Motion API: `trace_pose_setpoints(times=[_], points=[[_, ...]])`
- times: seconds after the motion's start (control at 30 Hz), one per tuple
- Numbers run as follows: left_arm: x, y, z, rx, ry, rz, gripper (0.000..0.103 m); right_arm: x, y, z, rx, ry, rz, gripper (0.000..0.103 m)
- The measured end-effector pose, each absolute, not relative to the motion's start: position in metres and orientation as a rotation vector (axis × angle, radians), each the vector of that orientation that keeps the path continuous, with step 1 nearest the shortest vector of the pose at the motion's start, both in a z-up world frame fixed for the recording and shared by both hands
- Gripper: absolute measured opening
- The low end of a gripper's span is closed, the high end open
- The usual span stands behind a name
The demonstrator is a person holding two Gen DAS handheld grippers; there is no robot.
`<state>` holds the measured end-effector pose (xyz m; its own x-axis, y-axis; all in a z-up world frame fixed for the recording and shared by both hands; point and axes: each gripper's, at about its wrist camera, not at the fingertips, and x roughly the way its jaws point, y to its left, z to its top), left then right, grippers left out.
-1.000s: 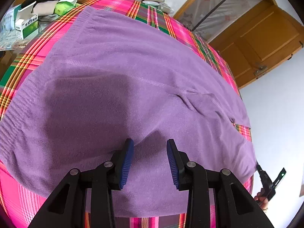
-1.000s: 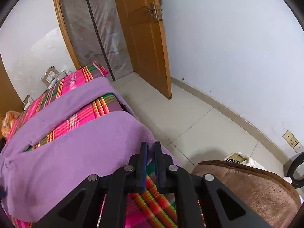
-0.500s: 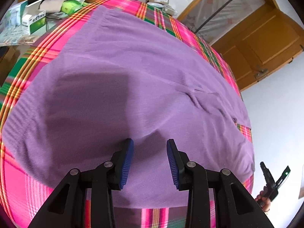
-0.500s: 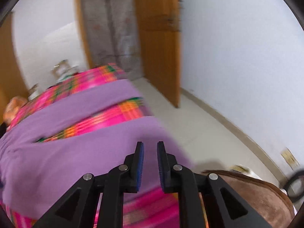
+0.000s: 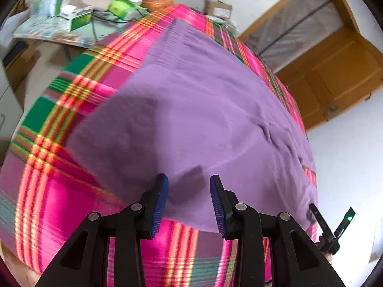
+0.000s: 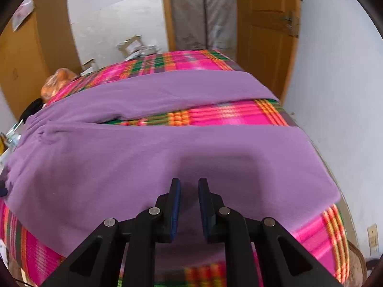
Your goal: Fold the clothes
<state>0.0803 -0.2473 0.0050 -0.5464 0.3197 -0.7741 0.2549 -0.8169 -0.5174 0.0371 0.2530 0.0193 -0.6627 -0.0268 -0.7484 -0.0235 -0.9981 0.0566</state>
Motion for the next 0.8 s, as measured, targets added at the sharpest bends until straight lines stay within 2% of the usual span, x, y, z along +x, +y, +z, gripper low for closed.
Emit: trace_pose_setpoints(times=[0.27,0.53,0.57,0.63,0.8], points=[[0.08,-0.277,0.009,-1.486,-1.042,2.631,0.038,0.017,0.195,0.028,1.22,-0.026,-2.722,0.015],[0.046,-0.267,0.016,-1.478,-0.939,2.649,0.038,0.001,0.112,0.014,1.2,0.061,-2.48,0.016],[0.042,-0.267,0.016,-1.483,-0.932,2.644,0.038,0.002,0.103,0.013,1.198,0.078,-2.466,0.018],[0.033,-0.266,0.015,-1.491,-0.9,2.648,0.038,-0.002,0.089,0.015,1.185,0.111,-2.448,0.036],[0.023,-0.274,0.008,-1.513,-0.925,2.637,0.037,-0.002,0.062,0.012,1.178,0.121,-2.361,0.039]])
